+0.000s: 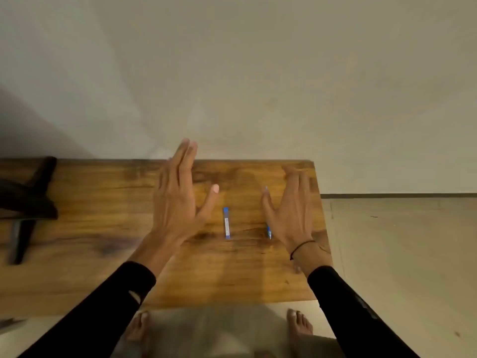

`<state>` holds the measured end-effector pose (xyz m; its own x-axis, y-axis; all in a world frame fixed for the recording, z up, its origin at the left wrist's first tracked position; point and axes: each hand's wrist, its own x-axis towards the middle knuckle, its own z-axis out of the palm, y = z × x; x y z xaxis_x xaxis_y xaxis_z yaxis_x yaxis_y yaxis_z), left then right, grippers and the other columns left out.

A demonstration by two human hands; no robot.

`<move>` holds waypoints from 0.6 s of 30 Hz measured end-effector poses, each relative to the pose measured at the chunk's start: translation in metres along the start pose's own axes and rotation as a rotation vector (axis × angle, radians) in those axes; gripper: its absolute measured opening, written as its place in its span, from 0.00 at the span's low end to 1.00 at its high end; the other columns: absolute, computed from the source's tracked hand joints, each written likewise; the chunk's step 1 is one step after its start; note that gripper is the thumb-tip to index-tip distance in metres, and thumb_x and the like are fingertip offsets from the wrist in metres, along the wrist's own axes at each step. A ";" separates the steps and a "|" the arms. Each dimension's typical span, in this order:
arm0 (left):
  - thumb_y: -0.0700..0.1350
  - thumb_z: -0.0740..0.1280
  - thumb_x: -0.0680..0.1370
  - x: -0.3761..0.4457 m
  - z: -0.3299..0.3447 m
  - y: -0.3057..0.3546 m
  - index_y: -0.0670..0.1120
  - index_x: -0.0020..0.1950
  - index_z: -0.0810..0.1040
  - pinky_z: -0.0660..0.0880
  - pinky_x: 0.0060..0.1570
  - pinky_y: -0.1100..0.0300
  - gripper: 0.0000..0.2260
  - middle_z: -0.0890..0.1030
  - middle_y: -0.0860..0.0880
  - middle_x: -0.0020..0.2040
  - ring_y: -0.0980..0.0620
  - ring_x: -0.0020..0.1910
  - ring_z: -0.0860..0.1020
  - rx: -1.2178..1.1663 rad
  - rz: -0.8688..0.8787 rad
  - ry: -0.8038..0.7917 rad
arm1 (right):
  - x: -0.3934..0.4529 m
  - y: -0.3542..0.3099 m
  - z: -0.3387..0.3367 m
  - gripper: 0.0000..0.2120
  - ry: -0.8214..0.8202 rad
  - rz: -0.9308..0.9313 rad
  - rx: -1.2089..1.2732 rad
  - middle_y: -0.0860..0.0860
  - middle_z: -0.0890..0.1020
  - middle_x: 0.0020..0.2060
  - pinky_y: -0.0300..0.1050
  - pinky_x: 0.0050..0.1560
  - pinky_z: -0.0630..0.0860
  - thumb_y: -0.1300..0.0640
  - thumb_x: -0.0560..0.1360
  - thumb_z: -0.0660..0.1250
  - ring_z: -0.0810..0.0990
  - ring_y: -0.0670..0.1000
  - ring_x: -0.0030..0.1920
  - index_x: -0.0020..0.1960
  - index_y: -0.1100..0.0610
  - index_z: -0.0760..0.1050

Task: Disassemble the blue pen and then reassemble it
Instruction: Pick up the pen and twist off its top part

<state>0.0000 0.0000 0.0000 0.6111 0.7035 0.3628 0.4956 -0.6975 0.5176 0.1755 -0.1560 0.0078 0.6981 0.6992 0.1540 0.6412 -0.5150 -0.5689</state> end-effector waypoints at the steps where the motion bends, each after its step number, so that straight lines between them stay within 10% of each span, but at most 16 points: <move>1: 0.55 0.67 0.82 -0.010 0.007 0.001 0.44 0.86 0.61 0.64 0.80 0.50 0.35 0.67 0.42 0.84 0.45 0.83 0.67 -0.021 0.003 0.008 | -0.005 0.005 0.009 0.26 -0.029 0.064 0.018 0.56 0.79 0.59 0.41 0.46 0.76 0.51 0.81 0.71 0.79 0.53 0.54 0.74 0.59 0.69; 6: 0.52 0.68 0.81 -0.050 0.025 0.007 0.49 0.70 0.78 0.81 0.52 0.46 0.18 0.83 0.51 0.60 0.51 0.56 0.80 -0.123 -0.070 -0.037 | -0.023 0.030 0.036 0.12 -0.226 0.286 -0.152 0.50 0.77 0.42 0.37 0.30 0.59 0.52 0.79 0.72 0.72 0.48 0.35 0.50 0.53 0.68; 13: 0.51 0.71 0.81 -0.083 0.030 0.016 0.54 0.58 0.86 0.80 0.39 0.63 0.08 0.86 0.58 0.45 0.55 0.42 0.83 -0.451 -0.163 -0.153 | -0.030 0.033 0.030 0.12 -0.289 0.325 0.054 0.51 0.84 0.29 0.43 0.32 0.80 0.55 0.74 0.76 0.85 0.49 0.31 0.36 0.55 0.77; 18: 0.65 0.66 0.79 -0.078 0.039 0.024 0.58 0.62 0.86 0.82 0.45 0.67 0.19 0.88 0.64 0.50 0.62 0.50 0.86 -0.570 -0.307 -0.247 | -0.060 0.021 0.026 0.06 -0.321 0.284 0.347 0.51 0.86 0.30 0.58 0.36 0.87 0.58 0.74 0.77 0.87 0.50 0.29 0.40 0.54 0.81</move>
<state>-0.0118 -0.0769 -0.0462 0.6513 0.7586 -0.0169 0.3083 -0.2442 0.9194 0.1383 -0.1958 -0.0346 0.6613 0.7007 -0.2679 0.2608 -0.5496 -0.7936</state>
